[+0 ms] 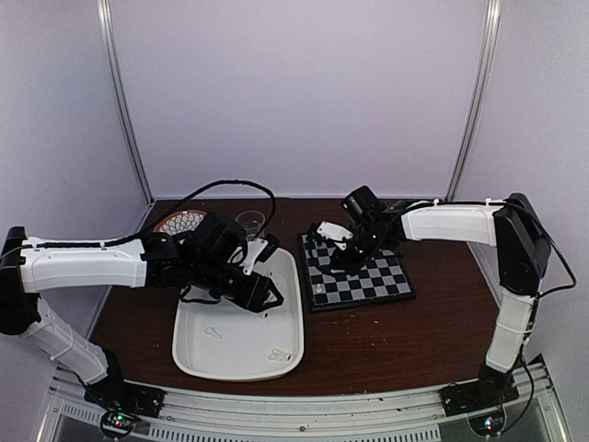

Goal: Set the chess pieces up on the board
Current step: Place the pawn at b2.

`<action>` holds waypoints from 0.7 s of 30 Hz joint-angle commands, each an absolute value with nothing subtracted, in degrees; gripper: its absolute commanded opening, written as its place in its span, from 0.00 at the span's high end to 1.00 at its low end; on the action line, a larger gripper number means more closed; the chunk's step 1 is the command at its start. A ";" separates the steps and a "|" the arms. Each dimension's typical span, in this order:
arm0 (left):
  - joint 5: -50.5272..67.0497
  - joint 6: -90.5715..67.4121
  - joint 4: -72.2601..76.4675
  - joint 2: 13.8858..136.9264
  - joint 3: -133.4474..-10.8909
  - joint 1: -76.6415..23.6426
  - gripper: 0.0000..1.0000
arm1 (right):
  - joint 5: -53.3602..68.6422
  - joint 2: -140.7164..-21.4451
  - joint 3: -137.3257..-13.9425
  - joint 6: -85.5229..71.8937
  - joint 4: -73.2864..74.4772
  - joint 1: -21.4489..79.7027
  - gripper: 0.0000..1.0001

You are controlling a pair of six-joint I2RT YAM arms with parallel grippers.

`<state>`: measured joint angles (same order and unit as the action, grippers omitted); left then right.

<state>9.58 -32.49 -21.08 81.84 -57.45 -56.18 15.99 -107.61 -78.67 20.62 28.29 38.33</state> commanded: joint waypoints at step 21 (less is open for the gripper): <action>9.84 -34.52 -18.44 82.71 -57.53 -55.87 0.56 | 20.51 -109.81 -75.14 19.34 24.88 39.08 1.00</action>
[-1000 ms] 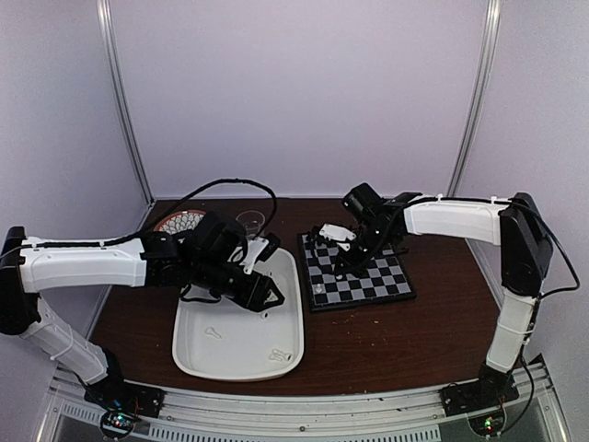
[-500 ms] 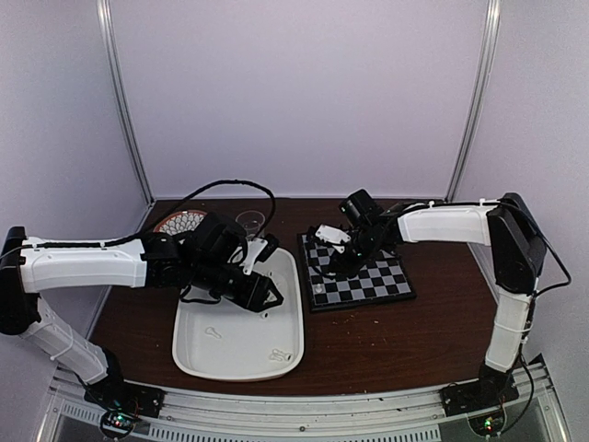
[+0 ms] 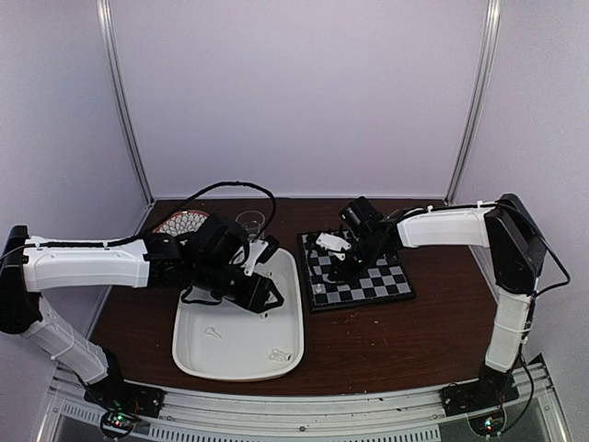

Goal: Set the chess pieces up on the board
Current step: Place the pawn at b2.

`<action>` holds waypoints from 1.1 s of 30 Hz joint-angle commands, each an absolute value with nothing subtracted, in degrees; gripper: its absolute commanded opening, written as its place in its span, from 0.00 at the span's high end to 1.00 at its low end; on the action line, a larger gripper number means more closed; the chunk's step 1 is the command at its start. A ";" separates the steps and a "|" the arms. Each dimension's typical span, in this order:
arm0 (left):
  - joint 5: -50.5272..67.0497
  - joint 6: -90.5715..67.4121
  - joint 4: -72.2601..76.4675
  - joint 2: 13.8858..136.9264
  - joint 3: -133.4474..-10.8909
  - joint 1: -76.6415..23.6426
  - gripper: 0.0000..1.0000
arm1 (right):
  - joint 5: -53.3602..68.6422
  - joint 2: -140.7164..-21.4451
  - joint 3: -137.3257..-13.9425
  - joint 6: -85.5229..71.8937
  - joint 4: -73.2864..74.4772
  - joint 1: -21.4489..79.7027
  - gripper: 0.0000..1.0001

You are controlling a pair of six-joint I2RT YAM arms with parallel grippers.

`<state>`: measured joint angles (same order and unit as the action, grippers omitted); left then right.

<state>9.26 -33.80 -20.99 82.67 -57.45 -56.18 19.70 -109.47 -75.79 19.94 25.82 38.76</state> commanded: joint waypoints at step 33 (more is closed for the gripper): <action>10.45 -34.81 -16.87 83.47 -56.43 -55.81 0.56 | 20.55 -109.67 -75.31 18.68 25.68 39.64 0.80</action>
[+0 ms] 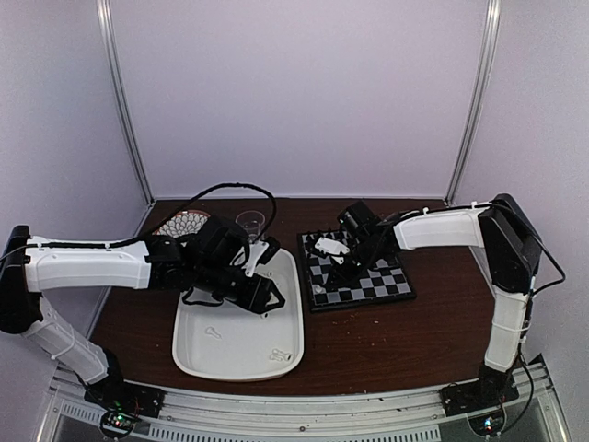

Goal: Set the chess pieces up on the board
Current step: Place the pawn at b2, then pick up the bishop from the storage box.

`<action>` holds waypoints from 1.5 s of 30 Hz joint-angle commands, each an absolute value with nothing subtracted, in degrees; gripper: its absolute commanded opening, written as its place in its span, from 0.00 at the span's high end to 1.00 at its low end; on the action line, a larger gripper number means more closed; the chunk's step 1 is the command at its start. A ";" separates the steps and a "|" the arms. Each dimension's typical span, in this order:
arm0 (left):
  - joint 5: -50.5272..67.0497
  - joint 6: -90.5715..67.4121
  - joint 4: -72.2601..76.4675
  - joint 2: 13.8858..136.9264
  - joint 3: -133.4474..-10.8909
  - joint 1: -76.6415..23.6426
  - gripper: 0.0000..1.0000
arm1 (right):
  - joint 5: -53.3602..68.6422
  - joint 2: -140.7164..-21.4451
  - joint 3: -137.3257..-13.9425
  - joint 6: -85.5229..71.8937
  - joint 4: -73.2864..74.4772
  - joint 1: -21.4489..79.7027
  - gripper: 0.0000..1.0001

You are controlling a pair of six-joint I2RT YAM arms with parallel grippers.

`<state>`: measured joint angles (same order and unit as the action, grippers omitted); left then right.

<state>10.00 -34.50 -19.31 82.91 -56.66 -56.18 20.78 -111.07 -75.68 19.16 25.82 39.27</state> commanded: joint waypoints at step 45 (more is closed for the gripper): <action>-10.48 -12.94 -70.19 100.29 -72.40 -52.01 0.60 | 30.07 -92.46 -70.26 22.37 31.53 37.70 0.70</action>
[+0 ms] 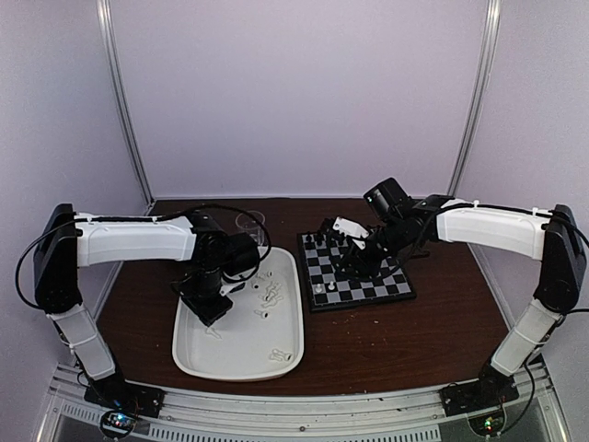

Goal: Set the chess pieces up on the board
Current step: Pick up the bishop from the storage box.

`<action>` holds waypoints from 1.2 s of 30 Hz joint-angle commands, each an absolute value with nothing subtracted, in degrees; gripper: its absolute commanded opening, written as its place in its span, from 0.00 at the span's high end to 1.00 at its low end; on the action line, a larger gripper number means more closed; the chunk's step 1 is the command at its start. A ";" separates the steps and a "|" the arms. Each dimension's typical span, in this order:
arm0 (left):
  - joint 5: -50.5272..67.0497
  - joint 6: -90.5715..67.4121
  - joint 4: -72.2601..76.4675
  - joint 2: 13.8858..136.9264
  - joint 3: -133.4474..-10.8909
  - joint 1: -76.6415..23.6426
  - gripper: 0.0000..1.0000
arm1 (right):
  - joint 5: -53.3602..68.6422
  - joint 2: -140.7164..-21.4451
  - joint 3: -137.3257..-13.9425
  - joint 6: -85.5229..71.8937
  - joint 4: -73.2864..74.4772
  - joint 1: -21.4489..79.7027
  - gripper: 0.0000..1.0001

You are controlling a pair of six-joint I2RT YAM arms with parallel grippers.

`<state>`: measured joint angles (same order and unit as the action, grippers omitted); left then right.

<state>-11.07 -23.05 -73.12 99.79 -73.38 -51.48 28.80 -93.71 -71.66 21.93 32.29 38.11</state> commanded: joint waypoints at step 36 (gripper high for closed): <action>-5.46 -11.62 -64.21 110.82 -68.07 -51.48 0.74 | 31.45 -94.01 -69.60 22.07 30.87 36.83 0.72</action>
